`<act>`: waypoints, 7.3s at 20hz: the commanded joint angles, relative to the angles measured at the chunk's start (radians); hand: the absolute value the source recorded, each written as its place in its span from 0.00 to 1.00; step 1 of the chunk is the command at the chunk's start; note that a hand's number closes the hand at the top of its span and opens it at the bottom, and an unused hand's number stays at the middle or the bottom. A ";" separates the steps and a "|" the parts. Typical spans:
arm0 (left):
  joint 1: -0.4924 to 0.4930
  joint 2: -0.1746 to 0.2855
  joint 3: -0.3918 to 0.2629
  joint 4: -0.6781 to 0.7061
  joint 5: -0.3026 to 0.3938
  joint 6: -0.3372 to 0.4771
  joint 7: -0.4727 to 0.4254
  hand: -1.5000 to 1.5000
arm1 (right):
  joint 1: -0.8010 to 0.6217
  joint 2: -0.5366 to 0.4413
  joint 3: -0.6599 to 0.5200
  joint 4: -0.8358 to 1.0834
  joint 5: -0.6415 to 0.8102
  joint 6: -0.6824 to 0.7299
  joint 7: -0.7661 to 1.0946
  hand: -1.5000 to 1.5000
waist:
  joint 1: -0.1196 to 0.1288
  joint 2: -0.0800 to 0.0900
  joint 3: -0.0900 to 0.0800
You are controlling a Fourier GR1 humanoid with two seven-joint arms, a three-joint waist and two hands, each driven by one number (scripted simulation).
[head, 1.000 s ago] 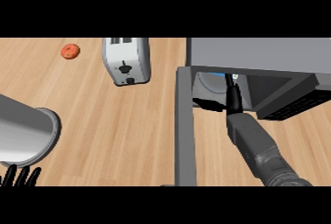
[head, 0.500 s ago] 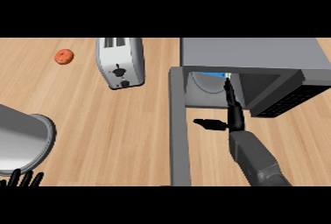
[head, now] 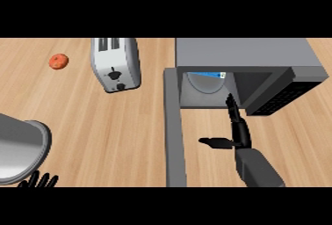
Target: Pick up the milk, place it into the microwave and close the microwave
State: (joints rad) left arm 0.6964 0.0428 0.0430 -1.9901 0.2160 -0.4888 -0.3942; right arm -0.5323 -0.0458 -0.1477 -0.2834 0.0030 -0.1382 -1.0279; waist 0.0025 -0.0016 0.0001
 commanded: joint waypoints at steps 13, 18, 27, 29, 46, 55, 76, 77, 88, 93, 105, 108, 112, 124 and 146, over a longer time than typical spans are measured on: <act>-0.128 -0.011 -0.233 0.108 -0.269 -0.016 0.039 1.00 | 0.418 -0.184 0.005 -0.412 -0.089 0.192 0.027 0.00 | -0.014 -0.003 -0.001; -0.242 0.014 -0.243 0.192 -0.326 -0.014 0.018 1.00 | 0.470 -0.249 -0.050 -0.469 -0.158 0.255 0.056 0.00 | -0.007 0.000 -0.001; -0.511 -0.042 -0.346 0.450 -0.409 0.303 0.012 1.00 | 0.619 -0.265 -0.074 -0.602 -0.208 0.305 0.071 0.00 | -0.007 0.001 0.000; -0.581 -0.041 -0.285 0.451 -0.394 0.233 0.067 1.00 | 0.632 -0.308 -0.107 -0.577 -0.231 0.360 0.063 0.00 | -0.006 0.002 0.000; -0.941 -0.043 -0.828 0.922 -0.363 0.372 0.187 1.00 | 0.626 -0.366 -0.088 -0.578 -0.257 0.472 0.008 0.00 | -0.031 0.006 0.000; -1.049 -0.042 -1.056 0.908 -0.083 0.663 0.099 1.00 | 0.611 -0.364 -0.031 -0.732 -0.291 0.491 0.078 0.00 | -0.088 0.013 -0.004; -1.502 -0.042 -1.013 0.987 0.217 0.951 0.141 1.00 | 0.525 -0.473 0.041 -0.934 -0.373 0.564 0.272 0.00 | -0.260 0.047 -0.003; -1.522 -0.042 -1.001 1.005 0.229 0.955 0.144 1.00 | 0.532 -0.489 0.035 -0.949 -0.370 0.557 0.279 0.00 | -0.278 0.047 -0.005; -1.683 -0.042 -0.962 1.112 0.321 1.009 0.158 1.00 | 0.447 -0.506 0.053 -0.989 -0.435 0.613 0.322 0.00 | -0.349 0.076 0.002; -1.742 -0.041 -0.941 1.159 0.356 1.013 0.153 1.00 | 0.411 -0.518 0.062 -1.005 -0.462 0.633 0.352 0.00 | -0.368 0.087 0.002; -1.787 -0.040 -0.947 1.181 0.419 1.063 0.155 1.00 | 0.347 -0.554 0.128 -1.061 -0.530 0.744 0.443 0.00 | -0.400 0.090 0.004; -1.780 -0.040 -0.949 1.187 0.431 1.077 0.150 1.00 | 0.324 -0.587 0.140 -1.094 -0.511 0.761 0.452 0.00 | -0.410 0.091 0.003; -1.786 -0.040 -0.959 1.186 0.440 1.091 0.145 1.00 | 0.290 -0.618 0.202 -1.174 -0.485 0.837 0.460 1.00 | -0.406 0.084 0.004; -1.807 -0.040 -0.960 1.223 0.481 1.125 0.134 1.00 | 0.283 -0.631 0.281 -1.334 -0.522 0.865 0.524 1.00 | -0.462 0.083 0.007; -1.692 -0.041 -0.815 1.180 0.715 1.191 0.208 1.00 | 0.357 -0.655 0.437 -1.503 -0.547 0.893 0.665 1.00 | -0.430 0.118 -0.010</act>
State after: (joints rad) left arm -0.9966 0.0374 -0.8853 -0.8179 0.8046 0.7342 -0.2510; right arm -0.2019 -0.6961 0.2428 -1.7701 -0.5441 0.7009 -0.3609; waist -0.4351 0.0860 -0.0004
